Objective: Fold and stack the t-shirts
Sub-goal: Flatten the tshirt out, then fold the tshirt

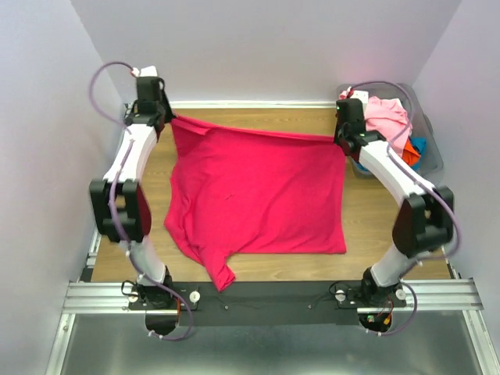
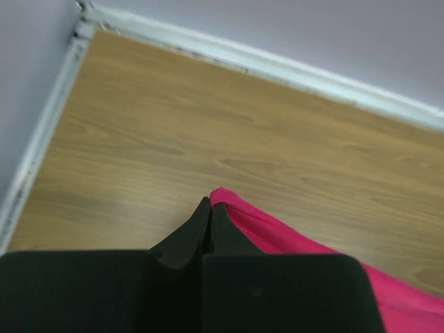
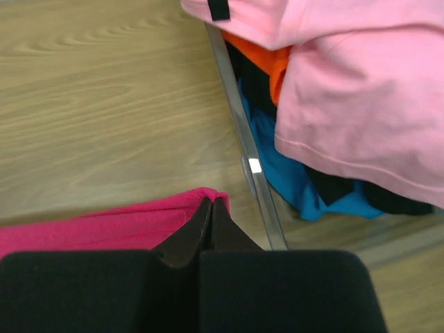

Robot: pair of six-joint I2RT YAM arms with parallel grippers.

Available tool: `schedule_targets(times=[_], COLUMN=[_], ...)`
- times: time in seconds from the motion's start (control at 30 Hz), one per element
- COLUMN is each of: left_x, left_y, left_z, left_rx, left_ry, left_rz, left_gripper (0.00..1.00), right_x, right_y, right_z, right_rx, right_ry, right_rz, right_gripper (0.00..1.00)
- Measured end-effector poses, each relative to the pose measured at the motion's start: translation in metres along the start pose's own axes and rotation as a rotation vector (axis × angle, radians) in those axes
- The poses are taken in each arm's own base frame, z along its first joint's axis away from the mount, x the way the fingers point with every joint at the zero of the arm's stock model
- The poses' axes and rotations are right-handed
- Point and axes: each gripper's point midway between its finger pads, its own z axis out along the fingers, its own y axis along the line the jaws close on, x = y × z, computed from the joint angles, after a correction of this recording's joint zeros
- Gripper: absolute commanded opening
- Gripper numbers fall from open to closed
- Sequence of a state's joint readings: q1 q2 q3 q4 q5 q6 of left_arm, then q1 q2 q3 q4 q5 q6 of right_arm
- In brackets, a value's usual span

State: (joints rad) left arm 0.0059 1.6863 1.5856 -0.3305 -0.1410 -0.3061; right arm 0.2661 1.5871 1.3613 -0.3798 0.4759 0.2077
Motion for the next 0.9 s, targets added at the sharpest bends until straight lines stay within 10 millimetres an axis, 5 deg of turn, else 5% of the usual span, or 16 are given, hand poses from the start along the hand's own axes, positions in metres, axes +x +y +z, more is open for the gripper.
schedule_targets(times=[0.13, 0.33, 0.57, 0.9], left_x=[0.074, 0.109, 0.111, 0.131], left_y=[-0.004, -0.019, -0.031, -0.038], left_z=[0.074, 0.124, 0.128, 0.105], left_rx=[0.007, 0.057, 0.111, 0.175], left_ry=[0.192, 0.277, 0.292, 0.361], left_rz=[0.004, -0.032, -0.078, -0.186], left_gripper=[0.0, 0.0, 0.0, 0.0], right_x=[0.042, 0.081, 0.05, 0.032], right_y=[0.003, -0.001, 0.01, 0.012], right_z=[0.066, 0.147, 0.177, 0.179], right_rx=[0.059, 0.108, 0.064, 0.039], right_ry=[0.087, 0.168, 0.101, 0.064], right_rz=[-0.024, -0.021, 0.014, 0.015], right_gripper=[0.01, 0.01, 0.01, 0.01])
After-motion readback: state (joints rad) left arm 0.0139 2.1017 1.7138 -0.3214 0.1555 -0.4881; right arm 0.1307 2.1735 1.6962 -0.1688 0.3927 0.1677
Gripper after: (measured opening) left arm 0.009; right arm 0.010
